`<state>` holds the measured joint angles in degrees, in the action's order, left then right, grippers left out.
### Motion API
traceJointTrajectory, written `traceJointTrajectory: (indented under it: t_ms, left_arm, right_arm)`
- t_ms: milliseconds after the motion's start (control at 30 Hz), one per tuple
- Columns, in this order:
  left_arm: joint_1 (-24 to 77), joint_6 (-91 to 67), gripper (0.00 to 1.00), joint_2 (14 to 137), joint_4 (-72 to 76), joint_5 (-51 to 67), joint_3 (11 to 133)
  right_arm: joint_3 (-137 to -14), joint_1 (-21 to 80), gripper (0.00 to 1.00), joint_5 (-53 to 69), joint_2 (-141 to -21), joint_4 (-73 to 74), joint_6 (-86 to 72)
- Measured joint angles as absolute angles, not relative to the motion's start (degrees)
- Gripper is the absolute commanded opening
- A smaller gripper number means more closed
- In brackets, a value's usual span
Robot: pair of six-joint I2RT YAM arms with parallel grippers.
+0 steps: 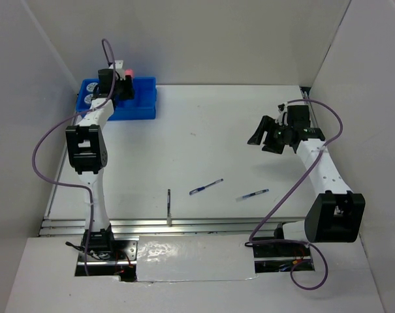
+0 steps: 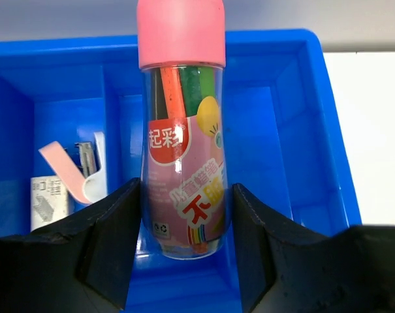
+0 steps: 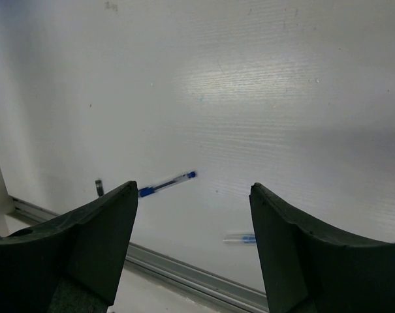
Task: Sort the stationery into containers
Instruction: Place the stationery in the storage box, then pick up the pen from the corner of the board.
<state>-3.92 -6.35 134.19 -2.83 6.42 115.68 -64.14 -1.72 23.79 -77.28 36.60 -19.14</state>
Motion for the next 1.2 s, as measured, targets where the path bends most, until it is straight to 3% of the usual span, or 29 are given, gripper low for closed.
traceJointTrajectory:
  t_ms: [167, 233, 333, 567, 733, 867, 933, 1033, 1200]
  left_arm:
    - [-3.57, -6.2, 0.56, 135.59, -2.92, 6.96, 115.68]
    - [-3.44, -6.37, 0.73, 135.7, -3.01, 6.94, 115.68]
    - [-3.4, -6.79, 0.84, 135.66, -2.22, 6.57, 115.81]
    - [-4.21, -6.98, 0.82, 130.67, -1.3, 7.42, 112.88]
    - [-8.1, 6.94, 0.71, 114.56, -5.32, 31.53, 102.15]
    - [-8.45, 36.05, 0.66, 104.42, -28.1, 44.88, 103.44]
    - [-4.25, 53.21, 0.64, 101.1, -40.95, 45.17, 103.07]
    - [6.44, 71.35, 0.63, 95.96, -52.88, 42.76, 92.95]
    - [22.76, 87.07, 0.63, 90.48, -61.54, 35.31, 71.99]
  right_arm:
    - [-64.14, -1.61, 0.76, 24.69, -77.95, 36.67, -17.23]
    - [-64.16, -1.34, 0.76, 25.54, -78.11, 36.77, -15.77]
    - [-64.18, -0.89, 0.76, 27.11, -78.13, 37.06, -13.72]
    - [-64.18, 2.72, 0.76, 27.64, -77.91, 37.32, -10.41]
    - [-64.14, 5.04, 0.76, 27.07, -75.55, 37.43, -8.43]
    - [-63.13, 5.1, 0.77, 26.55, -71.4, 37.36, -6.94]
    - [-62.52, 5.1, 0.77, 26.5, -69.82, 37.3, -6.39]
    - [-62.24, 4.82, 0.77, 26.44, -69.19, 37.3, -6.0]
    - [-62.24, 3.44, 0.77, 26.5, -69.23, 37.32, -5.8]
